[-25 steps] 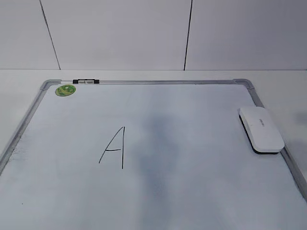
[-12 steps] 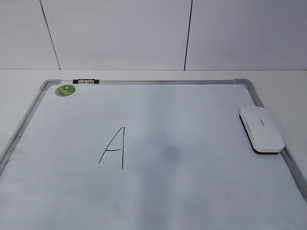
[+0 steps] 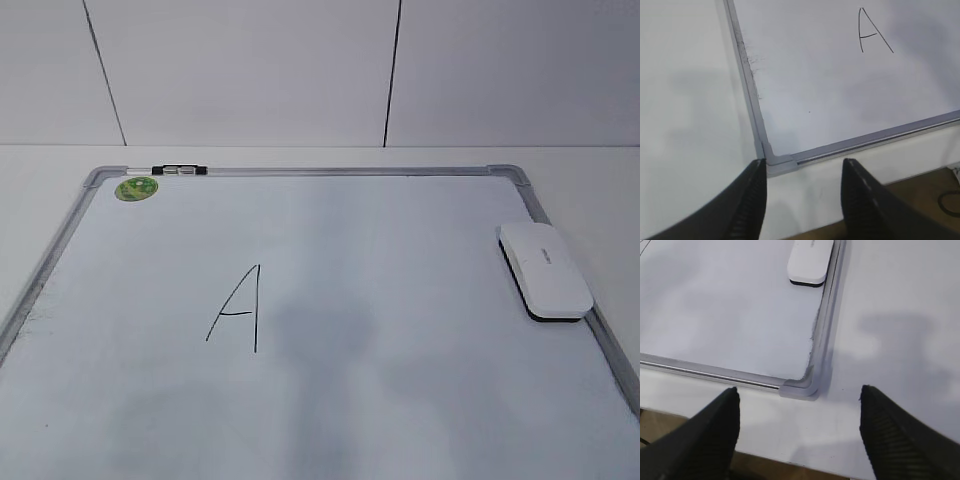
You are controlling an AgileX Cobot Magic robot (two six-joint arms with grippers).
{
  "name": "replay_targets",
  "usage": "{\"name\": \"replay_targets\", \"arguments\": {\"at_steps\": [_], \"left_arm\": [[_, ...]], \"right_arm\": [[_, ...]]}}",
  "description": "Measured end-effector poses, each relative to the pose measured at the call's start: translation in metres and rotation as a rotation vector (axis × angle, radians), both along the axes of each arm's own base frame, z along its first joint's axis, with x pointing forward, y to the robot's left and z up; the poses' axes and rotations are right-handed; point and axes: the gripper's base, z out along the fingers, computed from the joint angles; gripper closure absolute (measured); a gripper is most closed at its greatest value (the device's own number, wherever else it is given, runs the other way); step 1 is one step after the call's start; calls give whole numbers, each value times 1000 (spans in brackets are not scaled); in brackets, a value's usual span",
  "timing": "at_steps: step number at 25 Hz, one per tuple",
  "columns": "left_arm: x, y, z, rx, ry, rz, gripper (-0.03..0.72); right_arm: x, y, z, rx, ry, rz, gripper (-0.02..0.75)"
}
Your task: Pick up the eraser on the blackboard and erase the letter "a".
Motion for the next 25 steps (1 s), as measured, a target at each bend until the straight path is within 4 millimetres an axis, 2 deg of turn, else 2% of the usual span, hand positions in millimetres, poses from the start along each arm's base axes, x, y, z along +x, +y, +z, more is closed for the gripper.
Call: {"name": "replay_targets", "arguments": {"at_steps": [6, 14, 25], "left_arm": [[2, 2, -13, 28, -29, 2, 321], [10, 3, -16, 43, -97, 19, 321], [12, 3, -15, 43, -113, 20, 342]], "right_arm": [[1, -2, 0, -20, -33, -14, 145], [10, 0, -4, -32, -86, 2, 145], [10, 0, -4, -34, -90, 5, 145]]}}
